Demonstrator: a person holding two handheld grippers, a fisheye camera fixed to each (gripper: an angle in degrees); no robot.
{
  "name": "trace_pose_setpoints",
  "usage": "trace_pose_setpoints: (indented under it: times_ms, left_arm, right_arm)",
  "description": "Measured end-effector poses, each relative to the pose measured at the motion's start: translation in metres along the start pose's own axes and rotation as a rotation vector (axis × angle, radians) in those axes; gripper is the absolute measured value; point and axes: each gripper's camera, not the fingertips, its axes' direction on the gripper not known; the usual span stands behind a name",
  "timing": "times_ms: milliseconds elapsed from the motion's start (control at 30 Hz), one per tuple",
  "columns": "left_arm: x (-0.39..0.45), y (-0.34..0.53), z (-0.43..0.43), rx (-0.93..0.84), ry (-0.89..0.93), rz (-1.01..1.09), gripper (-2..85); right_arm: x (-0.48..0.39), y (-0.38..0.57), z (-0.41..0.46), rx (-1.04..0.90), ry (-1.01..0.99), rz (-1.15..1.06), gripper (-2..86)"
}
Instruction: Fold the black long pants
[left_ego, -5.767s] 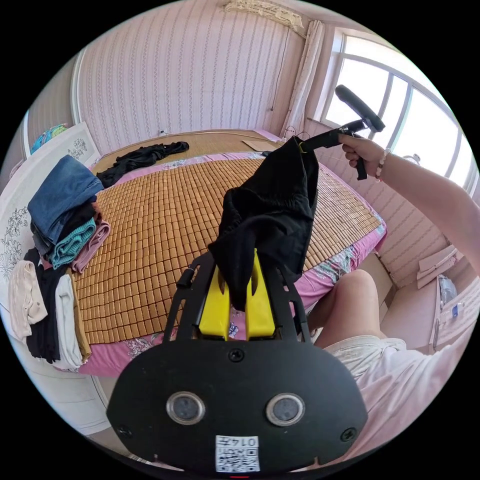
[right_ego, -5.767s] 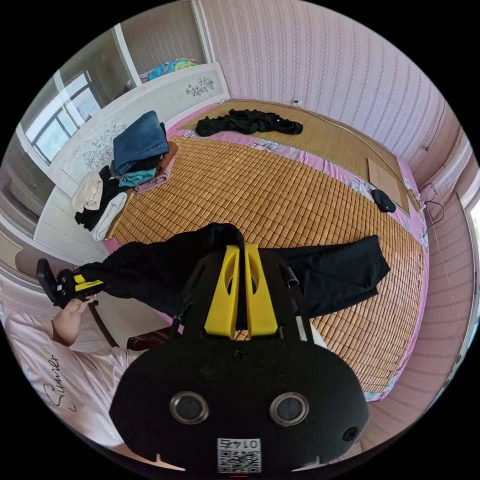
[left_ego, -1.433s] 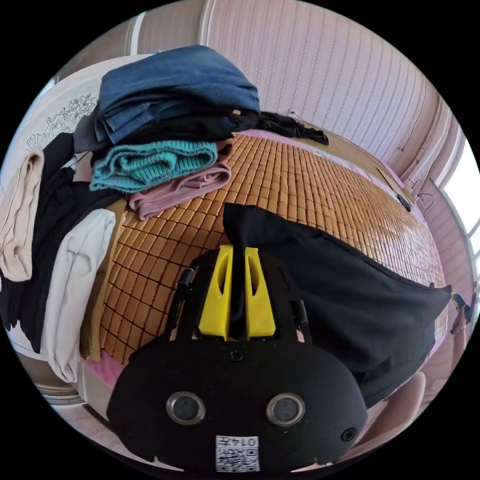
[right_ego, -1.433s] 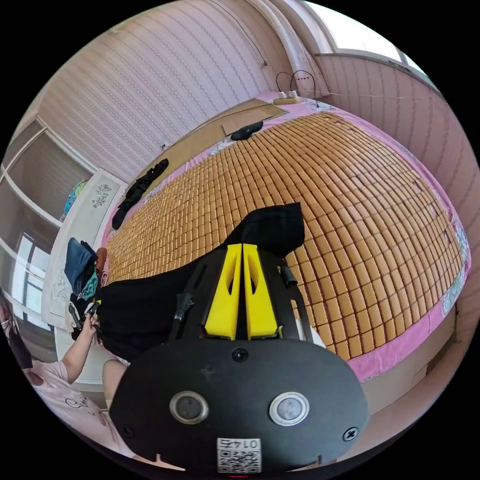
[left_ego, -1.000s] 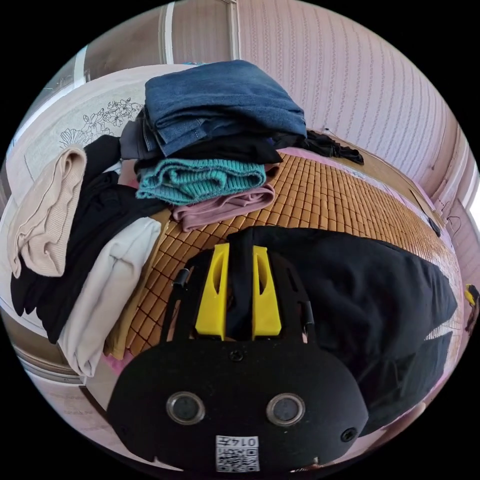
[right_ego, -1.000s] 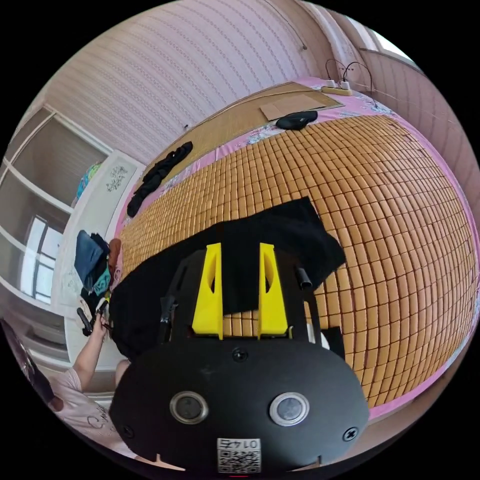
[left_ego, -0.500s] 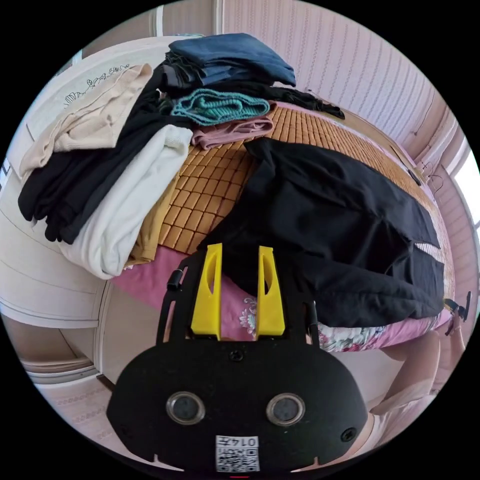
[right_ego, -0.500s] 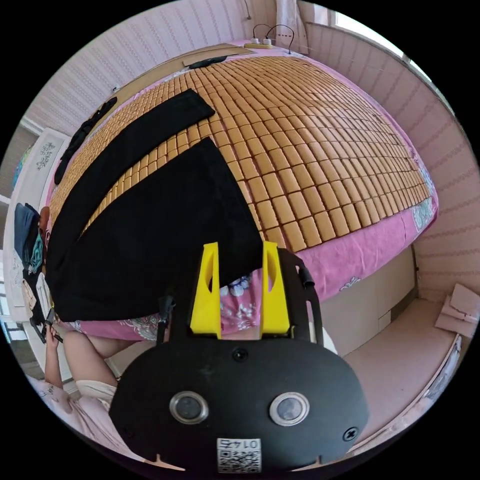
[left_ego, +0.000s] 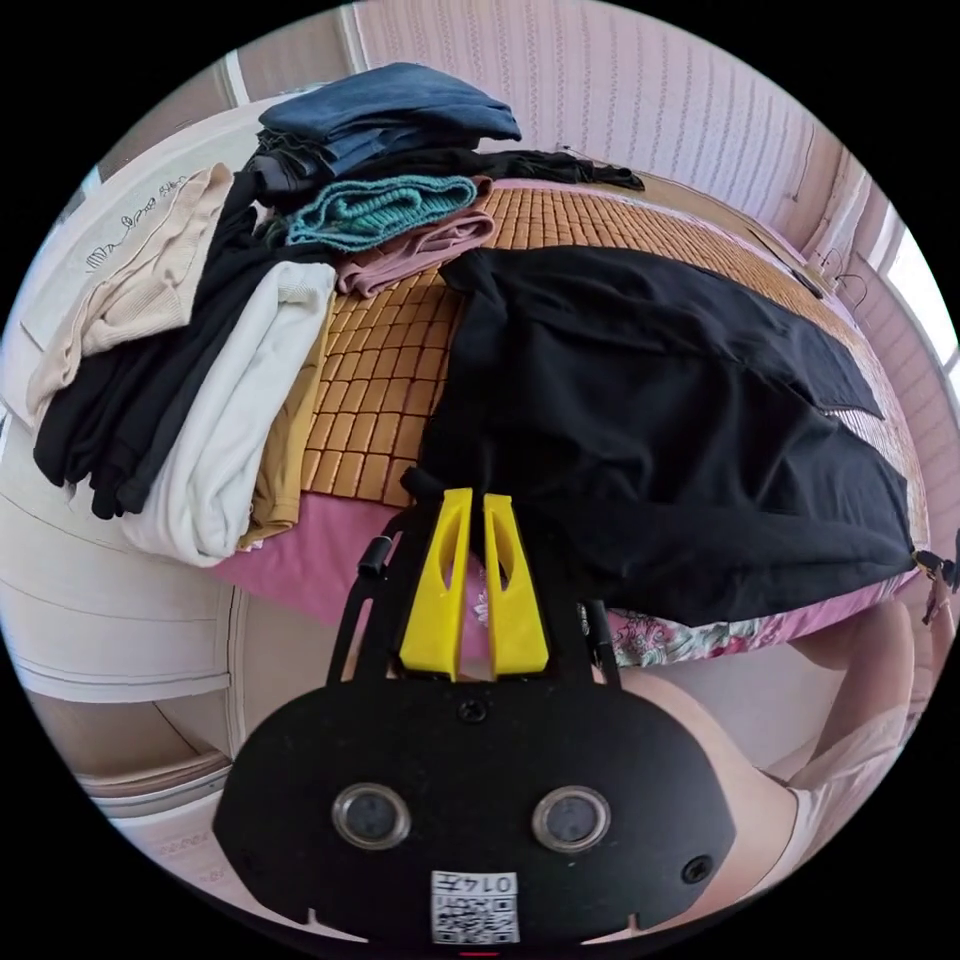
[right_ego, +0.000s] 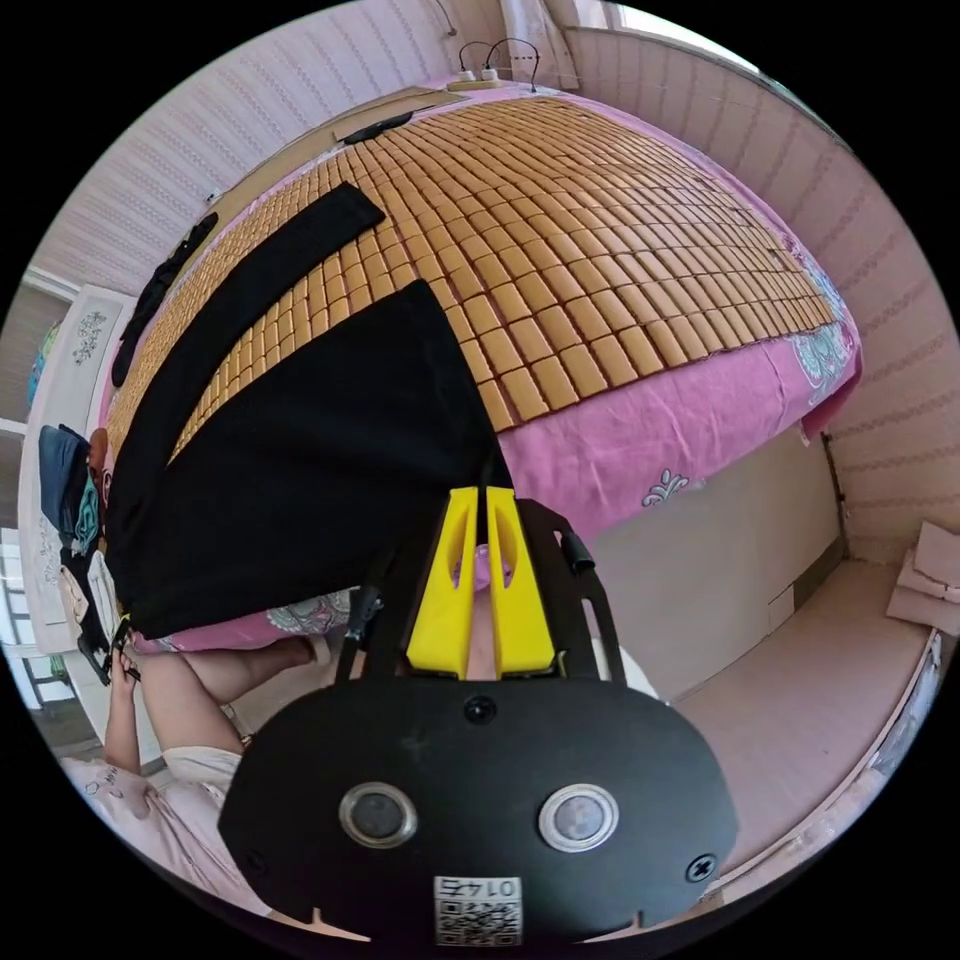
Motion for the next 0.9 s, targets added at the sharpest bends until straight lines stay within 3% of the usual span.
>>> trace_pose_setpoints:
  times_ms: [133,300,500,767,900]
  left_arm:
    - [-0.022,0.024,-0.029,0.178,0.141,-0.090,0.7]
    - [-0.022,0.048,-0.013,0.030,0.088,-0.077,3.6]
    - [-0.035,0.064,-0.032,0.094,0.086,-0.207,5.6]
    - [-0.016,0.039,-0.065,0.149,0.049,-0.133,5.0]
    - [0.012,0.001,-0.060,0.182,0.069,-0.070,6.6]
  right_arm:
    - [-0.006,0.017,-0.025,0.140,-0.025,0.017,0.7]
    - [-0.006,0.018,0.000,-0.054,0.009,0.035,2.7]
    - [-0.020,0.024,-0.018,-0.001,0.123,0.041,4.3]
    - [-0.108,-0.008,-0.034,0.159,0.015,-0.250,0.5]
    - [-0.163,-0.039,-0.020,0.213,0.088,-0.333,0.0]
